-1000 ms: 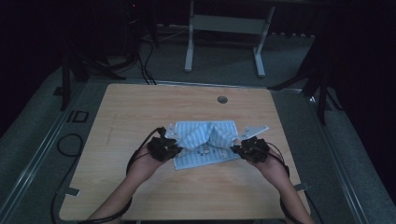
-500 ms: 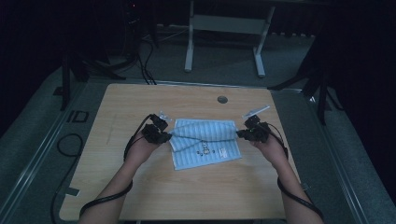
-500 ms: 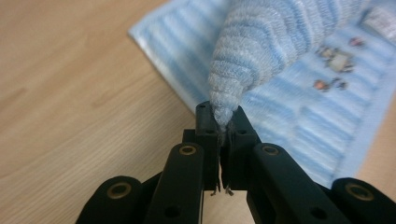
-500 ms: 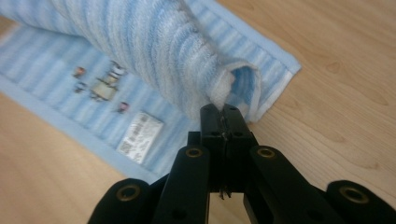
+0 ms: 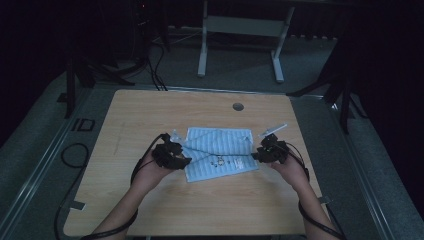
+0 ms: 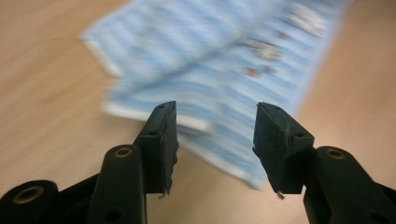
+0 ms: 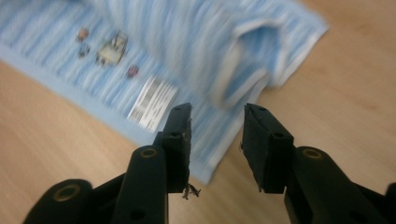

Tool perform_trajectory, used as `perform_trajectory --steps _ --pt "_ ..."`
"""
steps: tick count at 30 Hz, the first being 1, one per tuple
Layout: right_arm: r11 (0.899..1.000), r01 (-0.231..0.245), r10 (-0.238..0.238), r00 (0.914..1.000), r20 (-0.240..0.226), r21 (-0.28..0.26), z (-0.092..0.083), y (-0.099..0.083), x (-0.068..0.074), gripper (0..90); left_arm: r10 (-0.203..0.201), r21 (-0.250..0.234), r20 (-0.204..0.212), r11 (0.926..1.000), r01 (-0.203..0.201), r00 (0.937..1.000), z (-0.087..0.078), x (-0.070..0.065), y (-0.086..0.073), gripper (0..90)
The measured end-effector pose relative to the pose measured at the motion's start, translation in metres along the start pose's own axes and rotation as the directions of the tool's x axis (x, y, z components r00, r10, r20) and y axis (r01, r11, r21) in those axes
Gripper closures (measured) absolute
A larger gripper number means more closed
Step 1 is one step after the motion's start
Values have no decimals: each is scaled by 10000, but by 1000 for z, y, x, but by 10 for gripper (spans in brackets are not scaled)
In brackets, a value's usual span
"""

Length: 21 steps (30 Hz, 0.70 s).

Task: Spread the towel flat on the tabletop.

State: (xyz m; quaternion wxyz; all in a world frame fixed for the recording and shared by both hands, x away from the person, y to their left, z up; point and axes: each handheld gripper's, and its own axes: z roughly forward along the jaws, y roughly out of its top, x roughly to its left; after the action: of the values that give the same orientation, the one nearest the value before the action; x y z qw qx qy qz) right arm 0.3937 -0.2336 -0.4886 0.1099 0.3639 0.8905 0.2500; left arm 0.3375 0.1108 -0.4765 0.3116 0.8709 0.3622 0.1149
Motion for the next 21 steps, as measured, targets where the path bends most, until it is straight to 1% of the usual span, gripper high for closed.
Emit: perform_trajectory --steps 1,2,3,4,5,7,8,9,10,12,13,15,16,17,19,20,21 --pt "9999 104 -103 9999 -29 66 3 -2 2 610 237 186 265 9995 -242 9994 5 -9 -2 490" --pt "9995 216 -215 9997 -77 209 7 -5 4 606 293 313 372 9990 -304 9989 10 -13 -3 489" --pt "9992 228 -227 9997 -48 323 12 -7 5 606 293 313 372 9990 -304 9989 10 -13 -3 489" --pt "9988 199 -193 9997 -155 439 17 -8 6 606 429 585 385 9973 -451 9983 21 -18 -5 489" --pt "9986 157 -146 9996 -233 495 20 -9 7 606 361 664 448 9970 -391 9983 26 -19 -6 489" --pt "9983 183 -168 9995 -275 551 23 -10 9 606 361 664 448 9970 -391 9983 26 -19 -6 489" --pt "9970 370 -354 9991 -254 687 29 -10 14 607 358 852 586 9955 -407 9976 37 -20 -8 489" --pt "9970 370 -354 9991 -254 687 29 -10 14 607 451 995 539 9938 -503 9975 41 -19 -8 489" --pt "9955 494 -477 9986 -226 813 34 -10 16 609 502 1105 532 9923 -558 9973 45 -18 -8 490" --pt "9947 541 -525 9984 -204 872 36 -10 17 609 408 1274 545 9907 -474 9977 52 -15 -8 490" --pt "9947 541 -525 9984 -204 872 36 -10 17 609 408 1274 545 9907 -474 9977 52 -15 -8 498" --pt "9952 427 -405 9988 -263 882 39 -8 15 608 236 1578 514 9870 -314 9984 64 -6 -8 504" --pt "9952 427 -405 9988 -263 882 39 -8 15 608 236 1578 514 9870 -314 9984 64 -6 -8 504" --pt "9953 355 -330 9990 -297 902 40 -7 14 605 252 1513 337 9880 -301 9991 68 -3 -7 504" --pt "9953 343 -315 9990 -317 911 41 -7 13 605 252 1513 337 9880 -301 9991 68 -3 -7 505" --pt "9953 343 -315 9990 -317 911 41 -7 13 605 230 1482 204 9886 -257 9995 72 1 -3 505" --pt "9953 236 -206 9992 -336 938 42 -6 11 605 182 1474 174 9889 -206 9997 73 2 -2 504"
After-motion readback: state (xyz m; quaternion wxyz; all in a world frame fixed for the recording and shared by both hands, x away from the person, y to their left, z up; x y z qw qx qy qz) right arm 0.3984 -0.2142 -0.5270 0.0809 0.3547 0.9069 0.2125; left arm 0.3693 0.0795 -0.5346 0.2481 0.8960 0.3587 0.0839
